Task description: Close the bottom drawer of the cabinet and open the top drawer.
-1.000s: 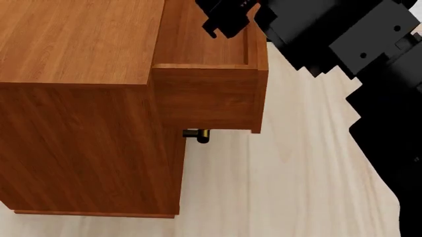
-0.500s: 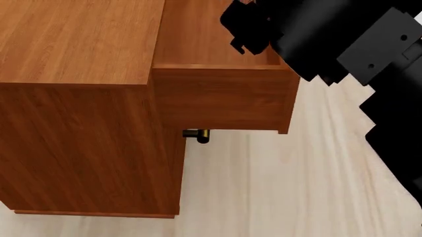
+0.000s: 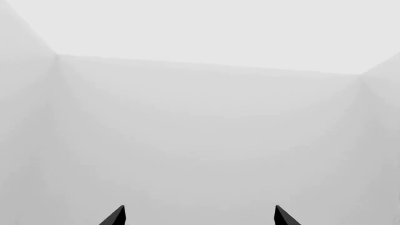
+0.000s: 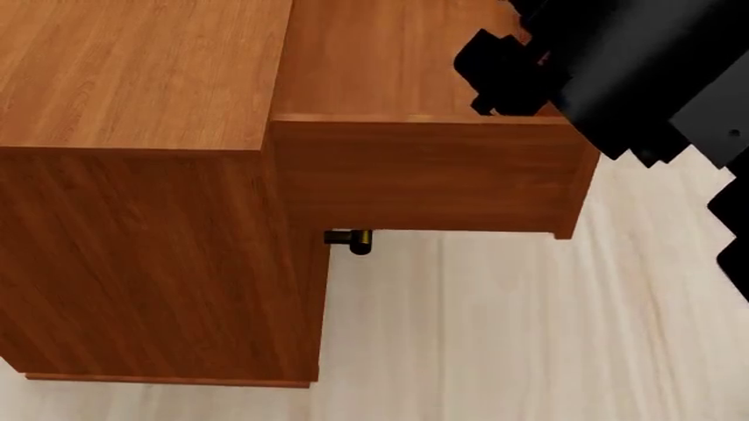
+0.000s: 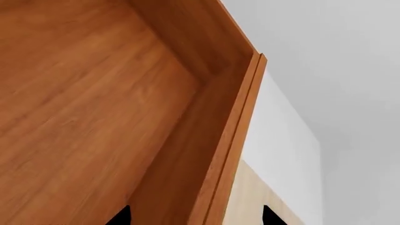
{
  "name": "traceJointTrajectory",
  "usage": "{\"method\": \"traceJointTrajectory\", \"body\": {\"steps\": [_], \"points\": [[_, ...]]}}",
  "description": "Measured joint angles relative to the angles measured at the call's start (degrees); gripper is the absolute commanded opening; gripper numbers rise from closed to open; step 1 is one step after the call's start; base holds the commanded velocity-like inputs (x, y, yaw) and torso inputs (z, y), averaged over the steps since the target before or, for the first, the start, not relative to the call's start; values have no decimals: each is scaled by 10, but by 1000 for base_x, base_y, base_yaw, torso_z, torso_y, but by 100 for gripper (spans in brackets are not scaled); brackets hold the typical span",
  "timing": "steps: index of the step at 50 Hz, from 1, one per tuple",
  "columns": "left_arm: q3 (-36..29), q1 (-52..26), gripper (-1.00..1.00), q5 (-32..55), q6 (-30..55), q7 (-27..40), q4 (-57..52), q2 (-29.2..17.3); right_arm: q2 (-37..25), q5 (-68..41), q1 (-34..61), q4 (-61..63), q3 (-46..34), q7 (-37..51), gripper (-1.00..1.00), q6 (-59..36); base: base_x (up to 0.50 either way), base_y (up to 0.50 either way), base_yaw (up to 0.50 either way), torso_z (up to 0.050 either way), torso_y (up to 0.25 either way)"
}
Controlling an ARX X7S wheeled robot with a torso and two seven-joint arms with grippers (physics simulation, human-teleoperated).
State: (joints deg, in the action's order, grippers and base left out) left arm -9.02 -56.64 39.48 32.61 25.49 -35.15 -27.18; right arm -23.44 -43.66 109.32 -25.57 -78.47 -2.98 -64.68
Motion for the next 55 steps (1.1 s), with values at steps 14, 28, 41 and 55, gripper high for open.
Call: {"method": "traceJointTrajectory", "body": {"steps": [14, 28, 41, 55], "points": [[-1, -1, 100, 2, -2, 1, 1, 0, -21, -4, 11, -4, -1, 4, 100, -14, 0, 0, -1, 0, 0], [-2, -2, 100, 1, -5, 1, 4, -1, -26, 1, 12, -32, -4, 3, 100, -8, 0, 0, 0, 0, 0], [-2, -1, 100, 1, -7, 0, 6, -3, -19, -1, 13, -67, -7, -7, 100, 4, 1, -1, -2, 0, 0], [-1, 0, 100, 1, -10, 0, 9, -6, -8, -6, 15, -100, -11, -19, 100, 16, 1, -2, -3, 0, -1]]}}
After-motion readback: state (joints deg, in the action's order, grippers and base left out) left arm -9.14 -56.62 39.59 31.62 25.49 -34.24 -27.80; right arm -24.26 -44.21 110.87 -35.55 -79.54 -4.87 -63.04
